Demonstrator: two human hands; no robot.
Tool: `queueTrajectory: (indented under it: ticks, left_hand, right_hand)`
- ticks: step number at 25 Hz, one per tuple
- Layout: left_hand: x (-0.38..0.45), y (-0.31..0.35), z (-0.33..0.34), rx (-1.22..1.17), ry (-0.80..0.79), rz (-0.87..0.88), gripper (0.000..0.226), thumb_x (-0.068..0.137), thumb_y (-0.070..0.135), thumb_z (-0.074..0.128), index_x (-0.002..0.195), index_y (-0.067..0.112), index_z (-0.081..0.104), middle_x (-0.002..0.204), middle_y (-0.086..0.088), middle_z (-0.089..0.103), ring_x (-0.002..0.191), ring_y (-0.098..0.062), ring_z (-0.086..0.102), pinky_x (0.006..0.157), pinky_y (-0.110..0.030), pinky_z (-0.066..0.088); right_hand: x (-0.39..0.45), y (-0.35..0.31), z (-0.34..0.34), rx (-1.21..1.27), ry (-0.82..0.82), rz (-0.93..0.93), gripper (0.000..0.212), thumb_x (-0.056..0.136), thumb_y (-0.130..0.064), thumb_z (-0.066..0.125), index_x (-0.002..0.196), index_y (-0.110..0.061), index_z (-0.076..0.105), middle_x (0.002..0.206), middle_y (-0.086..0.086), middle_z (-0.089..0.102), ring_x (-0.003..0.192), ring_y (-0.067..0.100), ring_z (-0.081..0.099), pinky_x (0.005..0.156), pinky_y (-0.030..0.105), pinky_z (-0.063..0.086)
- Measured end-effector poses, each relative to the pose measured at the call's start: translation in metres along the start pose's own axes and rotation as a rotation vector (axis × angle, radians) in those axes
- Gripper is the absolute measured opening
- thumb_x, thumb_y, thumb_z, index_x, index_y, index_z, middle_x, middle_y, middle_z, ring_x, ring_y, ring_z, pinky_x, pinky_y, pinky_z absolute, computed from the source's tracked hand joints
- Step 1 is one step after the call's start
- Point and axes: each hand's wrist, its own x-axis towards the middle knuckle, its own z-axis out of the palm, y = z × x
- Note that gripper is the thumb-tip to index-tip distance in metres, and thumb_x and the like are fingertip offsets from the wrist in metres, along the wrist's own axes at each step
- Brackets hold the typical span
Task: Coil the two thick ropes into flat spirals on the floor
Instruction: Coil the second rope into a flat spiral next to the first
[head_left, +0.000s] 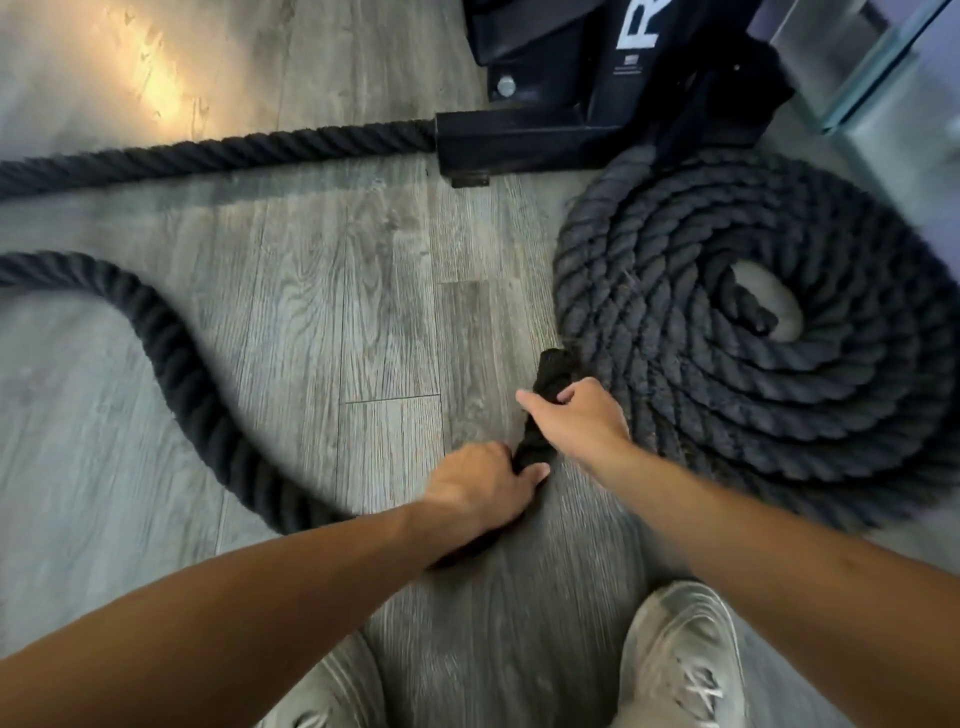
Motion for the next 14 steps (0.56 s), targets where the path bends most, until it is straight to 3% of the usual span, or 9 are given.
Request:
queueTrajectory:
  ticks: [2,5,6,9,12,14]
  left_hand:
    - [-0.006,0.002,0.019,-0.214,-0.055,-0.013,0.043,0.095,0.052,0.051,0.107,0.015,0.069,0.108,-0.011,0.072,0.105,-0.031,0.066,0.085,-0.034,0.052]
    - [-0.01,-0.031,0.016,-0.541,0.011,-0.009,0.03,0.092,0.039,0.062,0.117,0.023,0.066,0.109,-0.005,0.072,0.095,-0.024,0.069,0.087,-0.041,0.058]
    - [-0.009,-0.045,0.005,-0.473,0.103,0.058,0.04,0.091,0.038,0.064,0.129,0.026,0.058,0.118,-0.004,0.066,0.101,-0.022,0.066,0.091,-0.041,0.056]
    - [0.011,-0.085,-0.04,0.088,0.374,0.305,0.078,0.088,0.049,0.065,0.153,0.027,0.028,0.151,-0.006,0.039,0.135,-0.026,0.042,0.109,-0.042,0.043]
    - [0.031,-0.101,-0.069,0.505,0.238,0.429,0.083,0.094,0.062,0.047,0.159,0.02,0.016,0.164,-0.002,0.025,0.152,-0.023,0.019,0.122,-0.042,0.023]
    - [0.035,-0.095,-0.064,0.634,0.197,0.436,0.072,0.1,0.057,0.038,0.157,0.017,0.021,0.157,-0.005,0.037,0.146,-0.023,0.032,0.118,-0.039,0.027]
  right_hand:
    - [-0.003,0.017,0.001,0.001,-0.018,0.022,0.065,0.07,-0.045,0.082,0.121,-0.018,0.051,0.112,-0.002,0.056,0.108,0.022,0.057,0.079,0.031,0.044]
    - [0.004,0.037,0.014,-0.032,-0.003,-0.078,0.073,0.063,-0.037,0.08,0.132,-0.023,0.057,0.119,-0.003,0.066,0.111,0.018,0.061,0.088,0.031,0.051]
    - [0.008,0.035,0.02,-0.06,-0.054,-0.151,0.072,0.063,-0.036,0.079,0.132,-0.025,0.06,0.119,-0.004,0.067,0.112,0.018,0.063,0.092,0.032,0.053]
    - [0.019,0.015,0.034,-0.116,-0.33,-0.4,0.069,0.073,-0.018,0.079,0.138,-0.029,0.059,0.107,-0.006,0.058,0.103,0.02,0.061,0.089,0.035,0.052]
    - [0.023,-0.013,0.04,-0.265,-0.478,-0.555,0.068,0.08,-0.018,0.076,0.143,-0.03,0.054,0.108,-0.006,0.052,0.099,0.016,0.055,0.087,0.031,0.047]
    - [0.017,-0.018,0.04,-0.301,-0.421,-0.53,0.07,0.081,-0.027,0.077,0.145,-0.03,0.05,0.113,-0.007,0.05,0.106,0.016,0.053,0.09,0.029,0.045]
